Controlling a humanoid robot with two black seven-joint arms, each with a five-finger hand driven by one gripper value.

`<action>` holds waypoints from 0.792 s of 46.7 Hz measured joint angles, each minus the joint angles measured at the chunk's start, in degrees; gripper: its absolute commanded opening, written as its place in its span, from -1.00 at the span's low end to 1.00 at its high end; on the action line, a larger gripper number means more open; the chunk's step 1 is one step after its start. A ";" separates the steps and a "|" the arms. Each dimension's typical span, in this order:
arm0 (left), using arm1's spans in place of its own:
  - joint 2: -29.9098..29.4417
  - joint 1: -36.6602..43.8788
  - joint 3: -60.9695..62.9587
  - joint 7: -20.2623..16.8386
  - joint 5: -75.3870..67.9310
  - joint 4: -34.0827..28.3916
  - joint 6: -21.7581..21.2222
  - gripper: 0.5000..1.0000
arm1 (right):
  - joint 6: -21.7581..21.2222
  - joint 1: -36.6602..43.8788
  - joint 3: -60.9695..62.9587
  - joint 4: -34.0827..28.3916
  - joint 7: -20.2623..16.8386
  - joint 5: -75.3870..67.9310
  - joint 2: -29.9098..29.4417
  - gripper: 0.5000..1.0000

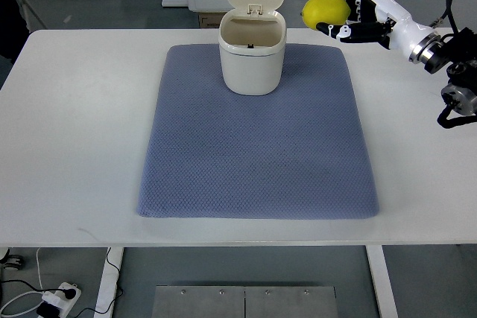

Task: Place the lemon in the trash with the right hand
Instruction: 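Lift the lemon with the right hand and carry it toward the bin, then position the lemon over the open bin and release it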

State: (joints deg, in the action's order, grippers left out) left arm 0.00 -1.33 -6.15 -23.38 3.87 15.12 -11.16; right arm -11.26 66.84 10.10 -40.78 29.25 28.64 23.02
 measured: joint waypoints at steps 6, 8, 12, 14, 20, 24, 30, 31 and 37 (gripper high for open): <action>0.00 0.05 0.00 0.00 0.00 0.00 0.00 1.00 | 0.54 2.59 -1.11 -0.01 -2.94 0.36 -0.08 -1.00; 0.00 0.07 0.00 0.00 0.00 0.00 0.00 1.00 | 0.69 3.77 -2.42 0.00 -3.55 0.37 -0.16 -1.00; 0.00 0.07 0.00 0.00 -0.01 0.00 0.00 1.00 | 1.24 6.04 -5.41 0.03 -4.69 0.37 -0.52 -1.00; 0.00 0.09 0.00 0.00 0.00 0.00 0.00 1.00 | 1.72 6.73 -6.58 0.02 -5.02 0.38 -0.71 -1.00; 0.00 0.07 -0.01 0.00 -0.01 0.00 0.00 1.00 | 3.09 7.83 -8.17 0.03 -6.64 0.38 -2.12 -1.00; 0.00 0.09 -0.01 0.00 -0.01 0.00 0.00 1.00 | 3.68 8.34 -8.49 0.12 -8.07 0.39 -3.43 -1.00; 0.00 0.04 -0.01 0.00 -0.01 0.00 0.00 1.00 | 4.13 9.36 -9.17 0.75 -10.37 0.55 -5.51 -1.00; 0.00 0.04 -0.01 0.00 -0.01 0.00 0.00 1.00 | 4.27 9.43 -9.27 1.03 -10.73 0.59 -5.96 -1.00; 0.00 0.04 0.00 0.00 -0.01 0.00 0.00 1.00 | 5.09 10.99 -10.66 3.25 -12.56 0.71 -8.31 -1.00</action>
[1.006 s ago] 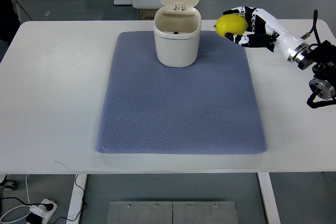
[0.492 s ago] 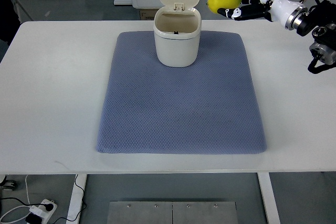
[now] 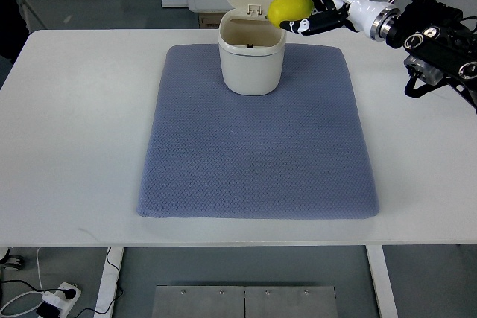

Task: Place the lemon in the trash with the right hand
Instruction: 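Position the lemon over the open bin and release it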

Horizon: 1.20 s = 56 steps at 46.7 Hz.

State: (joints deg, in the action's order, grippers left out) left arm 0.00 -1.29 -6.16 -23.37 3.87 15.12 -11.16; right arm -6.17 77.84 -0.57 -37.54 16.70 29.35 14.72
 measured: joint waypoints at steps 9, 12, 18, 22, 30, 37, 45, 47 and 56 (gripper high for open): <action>0.00 0.04 0.00 0.00 0.00 0.00 0.00 1.00 | 0.20 1.60 -1.28 3.85 -2.64 0.01 -3.41 -1.00; 0.00 0.05 0.00 0.00 -0.01 0.00 0.00 1.00 | 0.20 1.70 -1.35 4.53 -3.39 0.01 -4.14 -1.00; 0.00 0.04 0.00 0.00 0.00 0.00 0.00 1.00 | 0.50 2.00 -1.67 5.36 -4.98 0.06 -5.92 -1.00; 0.00 0.05 0.00 0.00 0.00 0.00 0.00 1.00 | 0.66 2.07 -2.16 5.74 -5.86 0.07 -6.87 -1.00; 0.00 0.02 0.00 -0.01 -0.01 0.00 0.00 1.00 | 1.48 2.14 -3.35 8.09 -6.77 0.10 -9.81 -1.00; 0.00 0.02 0.00 0.00 0.00 0.00 0.00 1.00 | 2.18 2.01 -3.74 9.94 -6.78 0.10 -11.22 -1.00; 0.00 0.04 0.01 0.00 -0.01 0.00 0.00 1.00 | 2.95 1.80 -3.75 10.53 -6.84 0.09 -11.98 -0.95; 0.00 0.04 0.00 0.00 -0.01 0.00 0.00 1.00 | 3.26 1.79 -3.75 10.54 -6.85 0.08 -11.99 -0.78; 0.00 0.05 0.01 0.00 -0.01 0.00 0.00 1.00 | 3.45 1.50 -3.60 10.48 -6.85 -0.08 -11.99 -0.32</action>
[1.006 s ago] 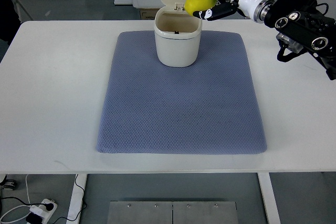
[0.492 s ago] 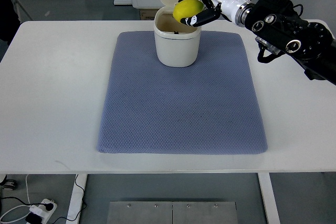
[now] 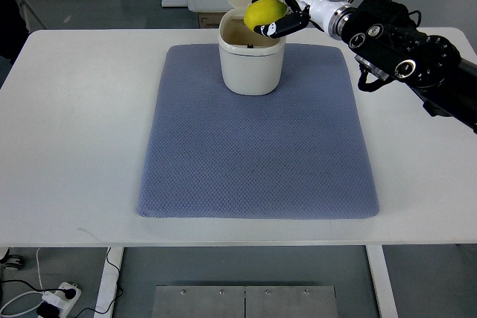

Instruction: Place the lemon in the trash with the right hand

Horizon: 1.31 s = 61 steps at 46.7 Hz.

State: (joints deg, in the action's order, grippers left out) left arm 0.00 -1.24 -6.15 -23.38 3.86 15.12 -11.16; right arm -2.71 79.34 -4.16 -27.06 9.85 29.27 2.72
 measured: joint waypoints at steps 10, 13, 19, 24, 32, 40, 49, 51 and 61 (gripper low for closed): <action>0.00 0.00 0.00 0.00 0.00 0.00 0.00 1.00 | 0.00 -0.15 0.11 -0.19 0.00 -0.27 -0.03 0.14; 0.00 0.01 0.00 0.00 0.00 0.00 0.00 1.00 | 0.00 -0.15 0.16 -0.26 0.00 -0.34 -0.05 0.29; 0.00 -0.01 0.00 0.00 0.00 0.00 0.00 1.00 | 0.00 -0.24 0.22 -0.44 0.01 -0.45 -0.06 0.74; 0.00 -0.01 0.00 0.00 0.00 0.00 0.00 1.00 | -0.01 -0.56 0.29 -0.55 0.13 -0.55 -0.05 0.91; 0.00 -0.01 0.00 0.00 0.00 0.00 0.00 1.00 | -0.25 -0.76 0.51 -1.11 0.26 -0.71 0.42 0.95; 0.00 0.00 0.00 0.00 0.00 0.00 0.00 1.00 | -0.86 -0.99 1.04 -1.93 0.36 -0.71 1.08 0.96; 0.00 -0.05 0.00 -0.02 0.01 0.00 0.00 1.00 | -0.98 -1.54 1.85 -8.53 0.50 -0.75 5.93 0.96; 0.00 -0.01 0.00 -0.03 0.01 0.00 0.00 1.00 | -0.96 -1.80 2.29 -10.43 0.46 -0.78 7.40 0.96; 0.00 -0.03 0.00 -0.03 0.01 0.00 0.00 1.00 | -0.91 -5.49 6.50 -14.91 0.37 -0.85 14.03 0.96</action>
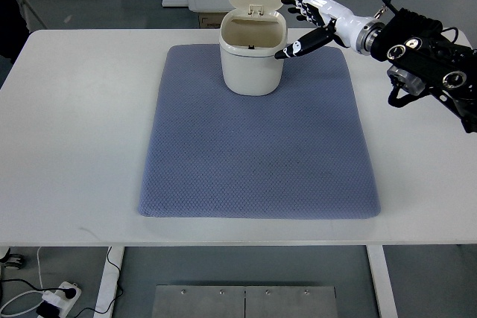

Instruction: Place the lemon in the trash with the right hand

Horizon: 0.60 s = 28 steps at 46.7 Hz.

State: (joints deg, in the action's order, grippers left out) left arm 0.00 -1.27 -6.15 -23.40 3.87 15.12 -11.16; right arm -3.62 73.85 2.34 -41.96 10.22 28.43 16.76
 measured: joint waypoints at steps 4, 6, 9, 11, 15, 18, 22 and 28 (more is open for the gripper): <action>0.00 0.03 0.00 0.00 0.00 0.00 0.00 1.00 | -0.05 -1.52 2.41 -1.29 -0.07 -0.09 2.40 0.97; 0.00 0.01 -0.01 0.00 0.00 0.00 0.00 1.00 | -0.06 -2.69 3.89 -1.68 -0.13 -0.32 3.30 0.97; 0.00 -0.01 0.00 0.03 0.01 0.00 0.00 1.00 | -0.08 -4.25 6.07 -1.91 -0.24 -0.46 4.14 0.97; 0.00 0.00 0.00 0.02 0.00 -0.01 0.00 1.00 | -0.08 -5.17 7.60 -1.98 -0.32 -0.48 4.53 0.97; 0.00 0.02 0.00 0.02 0.00 0.00 0.00 1.00 | -0.08 -7.50 10.63 -1.97 -0.38 -0.48 5.04 0.97; 0.00 0.02 0.00 0.02 0.00 0.00 0.00 1.00 | -0.08 -9.12 12.96 -2.00 -0.45 -0.48 5.59 0.97; 0.00 0.05 0.00 0.03 0.00 0.00 0.00 1.00 | -0.08 -11.11 15.87 -2.18 -0.51 -0.52 6.05 0.97; 0.00 0.02 0.00 0.01 0.00 0.00 0.00 1.00 | -0.08 -15.40 20.53 -3.73 -1.00 -0.82 6.79 0.98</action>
State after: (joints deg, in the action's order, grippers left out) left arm 0.00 -1.25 -6.15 -23.40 3.87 15.12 -11.16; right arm -3.70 58.46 22.87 -45.70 9.21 27.61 23.55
